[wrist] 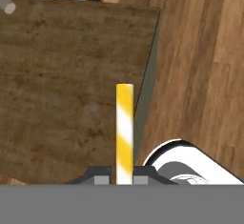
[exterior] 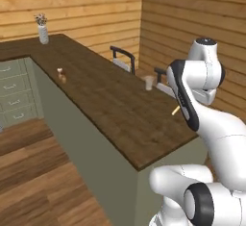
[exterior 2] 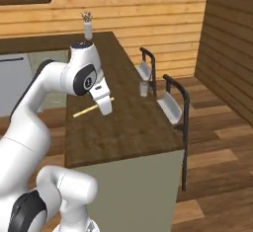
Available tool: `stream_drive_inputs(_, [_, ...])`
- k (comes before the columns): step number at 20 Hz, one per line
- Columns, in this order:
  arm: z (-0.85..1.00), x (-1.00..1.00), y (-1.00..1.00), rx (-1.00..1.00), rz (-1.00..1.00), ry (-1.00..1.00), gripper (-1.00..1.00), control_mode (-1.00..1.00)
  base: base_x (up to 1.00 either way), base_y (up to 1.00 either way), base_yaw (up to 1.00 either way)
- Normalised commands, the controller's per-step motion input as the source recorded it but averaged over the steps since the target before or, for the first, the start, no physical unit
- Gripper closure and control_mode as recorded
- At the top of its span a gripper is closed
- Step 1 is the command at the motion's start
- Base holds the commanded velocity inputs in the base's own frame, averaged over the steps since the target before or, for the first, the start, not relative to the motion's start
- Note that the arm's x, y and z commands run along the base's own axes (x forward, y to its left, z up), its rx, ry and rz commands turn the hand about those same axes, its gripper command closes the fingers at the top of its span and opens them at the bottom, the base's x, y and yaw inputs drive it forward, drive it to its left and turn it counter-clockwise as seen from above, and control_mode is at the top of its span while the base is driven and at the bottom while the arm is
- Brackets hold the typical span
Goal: Take a straw from the drawer in front and place it inside the glass cup on the dining counter.
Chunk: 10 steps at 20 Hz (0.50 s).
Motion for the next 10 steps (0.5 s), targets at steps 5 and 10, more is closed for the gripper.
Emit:
stream_drive_inputs(5, [0.0, 0.0, 0.0, 0.0, 0.0, 0.0, 1.0, 1.0, 0.01, -1.0, 0.21])
stream_drive_inputs(10, [0.0, 0.0, 0.0, 0.0, 0.0, 0.0, 1.0, 1.0, 0.15, -1.0, 0.34])
